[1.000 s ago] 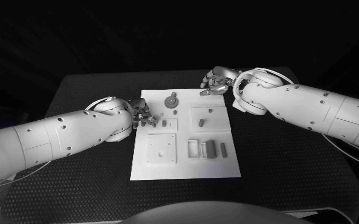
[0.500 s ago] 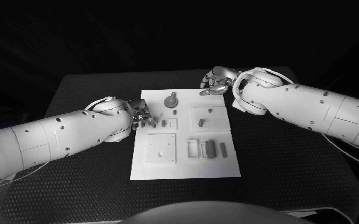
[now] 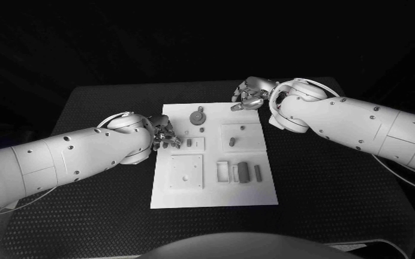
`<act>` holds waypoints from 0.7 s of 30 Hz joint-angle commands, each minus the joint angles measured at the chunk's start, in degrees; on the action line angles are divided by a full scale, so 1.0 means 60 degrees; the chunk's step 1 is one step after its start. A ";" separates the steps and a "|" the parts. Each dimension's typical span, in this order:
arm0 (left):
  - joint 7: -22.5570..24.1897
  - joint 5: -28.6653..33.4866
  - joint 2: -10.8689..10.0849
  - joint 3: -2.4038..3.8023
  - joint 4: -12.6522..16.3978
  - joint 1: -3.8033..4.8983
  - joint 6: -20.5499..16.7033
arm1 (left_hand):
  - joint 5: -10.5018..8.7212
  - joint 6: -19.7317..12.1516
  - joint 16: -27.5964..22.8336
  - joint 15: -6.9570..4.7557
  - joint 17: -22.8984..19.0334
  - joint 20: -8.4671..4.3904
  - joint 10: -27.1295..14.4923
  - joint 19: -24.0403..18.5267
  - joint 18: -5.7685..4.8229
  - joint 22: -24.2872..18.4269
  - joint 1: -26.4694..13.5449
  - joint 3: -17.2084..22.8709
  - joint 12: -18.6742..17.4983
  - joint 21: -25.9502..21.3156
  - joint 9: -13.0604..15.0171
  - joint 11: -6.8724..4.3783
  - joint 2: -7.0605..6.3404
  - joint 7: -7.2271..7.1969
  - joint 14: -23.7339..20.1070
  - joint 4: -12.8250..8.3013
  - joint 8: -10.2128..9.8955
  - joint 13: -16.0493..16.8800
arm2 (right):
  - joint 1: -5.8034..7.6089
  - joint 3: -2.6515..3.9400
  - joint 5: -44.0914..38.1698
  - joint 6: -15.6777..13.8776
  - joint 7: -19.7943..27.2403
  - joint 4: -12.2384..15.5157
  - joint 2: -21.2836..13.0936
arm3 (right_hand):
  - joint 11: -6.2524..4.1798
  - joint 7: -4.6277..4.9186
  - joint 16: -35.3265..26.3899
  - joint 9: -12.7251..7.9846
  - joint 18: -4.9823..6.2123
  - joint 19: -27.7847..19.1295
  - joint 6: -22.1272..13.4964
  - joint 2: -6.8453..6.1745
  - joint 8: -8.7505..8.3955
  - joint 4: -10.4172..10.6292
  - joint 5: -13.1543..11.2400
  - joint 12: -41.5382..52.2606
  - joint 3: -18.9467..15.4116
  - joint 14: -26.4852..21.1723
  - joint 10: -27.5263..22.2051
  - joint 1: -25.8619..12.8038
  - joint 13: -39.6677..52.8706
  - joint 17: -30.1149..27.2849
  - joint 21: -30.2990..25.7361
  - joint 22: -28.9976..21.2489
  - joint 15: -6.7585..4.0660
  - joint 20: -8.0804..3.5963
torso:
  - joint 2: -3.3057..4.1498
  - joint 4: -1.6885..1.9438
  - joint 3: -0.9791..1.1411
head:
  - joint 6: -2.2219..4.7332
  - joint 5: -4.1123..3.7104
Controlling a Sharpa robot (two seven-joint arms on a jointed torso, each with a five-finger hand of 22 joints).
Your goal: Assemble the parts on the task board
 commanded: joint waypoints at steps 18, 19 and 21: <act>-0.0151 0.0059 0.0021 -0.0072 0.0027 -0.0091 0.1469 | 0.0032 0.0020 0.0021 -0.0076 -0.0015 -0.0016 0.0044 0.0057 -0.0100 0.0177 0.0396 0.1233 -0.0044 0.0030 -0.0007 -0.0002 0.0280 0.0054 0.0011 -0.1184 -0.0017 -0.0016 | -0.0012 0.0003 -0.0011 0.0113 0.0078 0.0008 0.0000 | -0.0033 0.0055 0.0025 -0.0020 0.0114 0.0023 -0.0007 0.0058 0.0039 0.0064 -0.0030 0.0048 -0.0011 -0.0027 -0.0044 -0.0031 -0.0013 -0.0013 -0.0032 0.0147 0.0015 -0.0061 | 0.0002 -0.0004 0.0001 | -0.0006 -0.0002; -0.0156 0.0059 0.0021 -0.0071 0.0025 -0.0091 0.1473 | 0.0033 0.0020 0.0021 -0.0076 -0.0015 -0.0015 0.0044 0.0056 -0.0101 0.0177 0.0398 0.1235 -0.0045 0.0029 -0.0008 -0.0002 0.0279 0.0054 0.0011 -0.1185 -0.0019 -0.0017 | -0.0013 0.0003 -0.0011 0.0110 0.0078 0.0008 0.0000 | -0.0033 0.0054 0.0025 -0.0021 0.0114 0.0023 -0.0007 0.0058 0.0040 0.0065 -0.0030 0.0049 -0.0011 -0.0027 -0.0044 -0.0032 -0.0013 -0.0013 -0.0032 0.0147 0.0015 -0.0061 | 0.0001 -0.0005 0.0002 | -0.0007 -0.0006; -0.0159 0.0059 0.0019 -0.0071 0.0018 -0.0091 0.1482 | 0.0033 0.0020 0.0021 -0.0075 -0.0015 -0.0014 0.0044 0.0056 -0.0101 0.0177 0.0399 0.1235 -0.0045 0.0029 -0.0008 -0.0002 0.0276 0.0054 0.0011 -0.1185 -0.0019 -0.0017 | -0.0014 0.0003 -0.0011 0.0102 0.0076 0.0002 0.0001 | -0.0033 0.0054 0.0025 -0.0021 0.0114 0.0023 -0.0008 0.0058 0.0040 0.0066 -0.0030 0.0049 -0.0011 -0.0027 -0.0044 -0.0032 -0.0013 -0.0013 -0.0032 0.0147 0.0015 -0.0061 | 0.0001 -0.0006 0.0002 | -0.0010 -0.0009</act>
